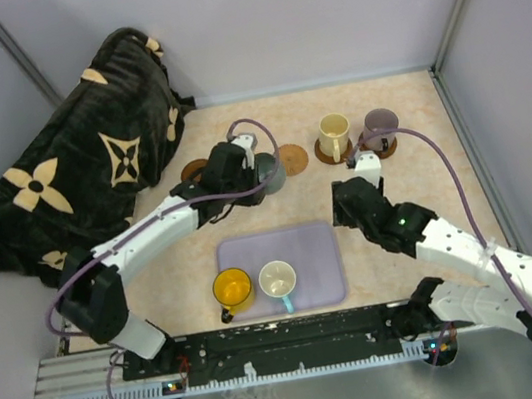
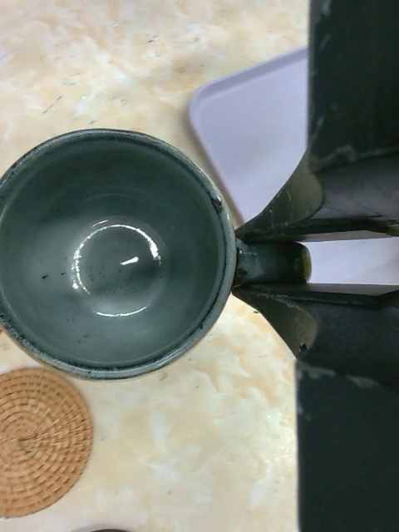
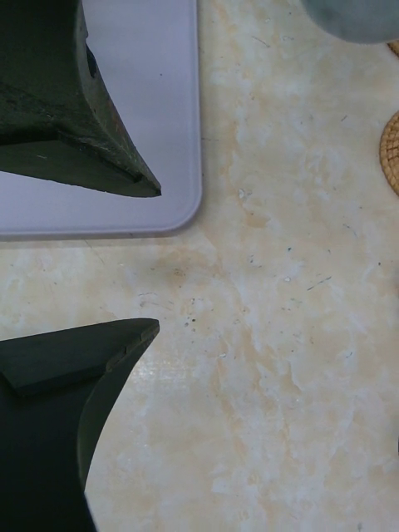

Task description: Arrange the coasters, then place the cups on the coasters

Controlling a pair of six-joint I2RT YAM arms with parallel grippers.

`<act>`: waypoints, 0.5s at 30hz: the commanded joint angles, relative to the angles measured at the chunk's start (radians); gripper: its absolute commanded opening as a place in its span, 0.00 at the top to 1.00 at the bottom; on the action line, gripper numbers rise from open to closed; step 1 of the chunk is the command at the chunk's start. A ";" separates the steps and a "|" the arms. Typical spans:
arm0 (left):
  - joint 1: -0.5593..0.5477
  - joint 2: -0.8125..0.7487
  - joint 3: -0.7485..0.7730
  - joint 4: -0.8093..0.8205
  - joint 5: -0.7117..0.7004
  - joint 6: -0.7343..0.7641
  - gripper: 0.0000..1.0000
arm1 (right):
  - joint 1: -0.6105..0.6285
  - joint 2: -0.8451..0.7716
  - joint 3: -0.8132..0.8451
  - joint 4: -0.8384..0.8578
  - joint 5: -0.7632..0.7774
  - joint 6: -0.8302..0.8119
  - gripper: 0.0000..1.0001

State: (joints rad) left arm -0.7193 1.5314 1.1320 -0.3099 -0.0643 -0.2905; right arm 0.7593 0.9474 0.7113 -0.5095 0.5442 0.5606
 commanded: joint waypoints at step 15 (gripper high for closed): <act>-0.042 0.651 0.916 -0.243 -0.253 -0.106 1.00 | 0.006 -0.136 0.085 -0.106 0.122 -0.057 0.38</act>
State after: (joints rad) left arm -0.7506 2.1380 1.8668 -0.5007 -0.2405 -0.3656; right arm 0.7593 0.8566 0.7357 -0.5770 0.6170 0.5232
